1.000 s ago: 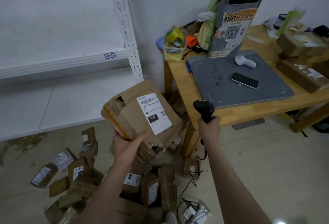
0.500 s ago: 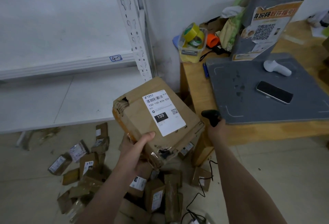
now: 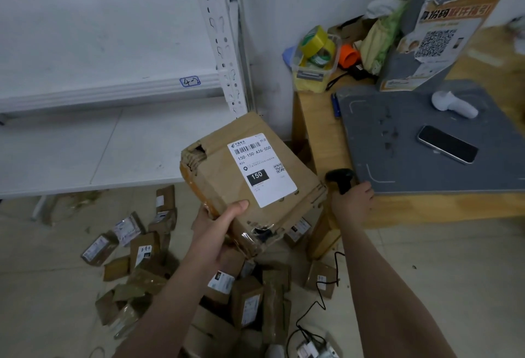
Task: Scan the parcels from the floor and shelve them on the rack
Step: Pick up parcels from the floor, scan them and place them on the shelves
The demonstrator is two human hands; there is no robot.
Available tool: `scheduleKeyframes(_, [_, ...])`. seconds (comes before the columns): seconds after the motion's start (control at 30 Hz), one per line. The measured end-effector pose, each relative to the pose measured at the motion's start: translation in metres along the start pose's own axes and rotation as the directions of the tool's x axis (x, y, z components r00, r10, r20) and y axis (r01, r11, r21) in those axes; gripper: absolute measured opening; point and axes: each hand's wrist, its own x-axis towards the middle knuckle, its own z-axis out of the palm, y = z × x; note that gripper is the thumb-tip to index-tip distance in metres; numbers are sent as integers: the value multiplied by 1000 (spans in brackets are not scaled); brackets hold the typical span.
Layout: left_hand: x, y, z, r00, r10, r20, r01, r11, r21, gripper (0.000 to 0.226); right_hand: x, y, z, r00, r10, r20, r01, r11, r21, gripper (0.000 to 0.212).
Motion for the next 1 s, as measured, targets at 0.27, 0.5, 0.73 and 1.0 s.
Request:
scheduleKeyframes(0.27, [-1,-4,-34,1000,-1,-15,1,1000,-19,73,-67,-52,-27,970,-240,-27,220,831,511,54])
scheduleKeyframes(0.5, [-21,-2,-118,997,52,-62,-54,998,-35,103,-174,-91,-22,570,-587,575,142,760,634,26])
scheduleKeyframes(0.73, [-65,-3,-263,990,69,-120,-82,991,-103,98,-298,-115,29,324,-535,781,-42,816,576,57])
scheduleKeyframes(1.0, [-128,-19,-478,963,99,-249,-136,981,-138,83,-500,-129,111,106,-506,856,-85,853,515,74])
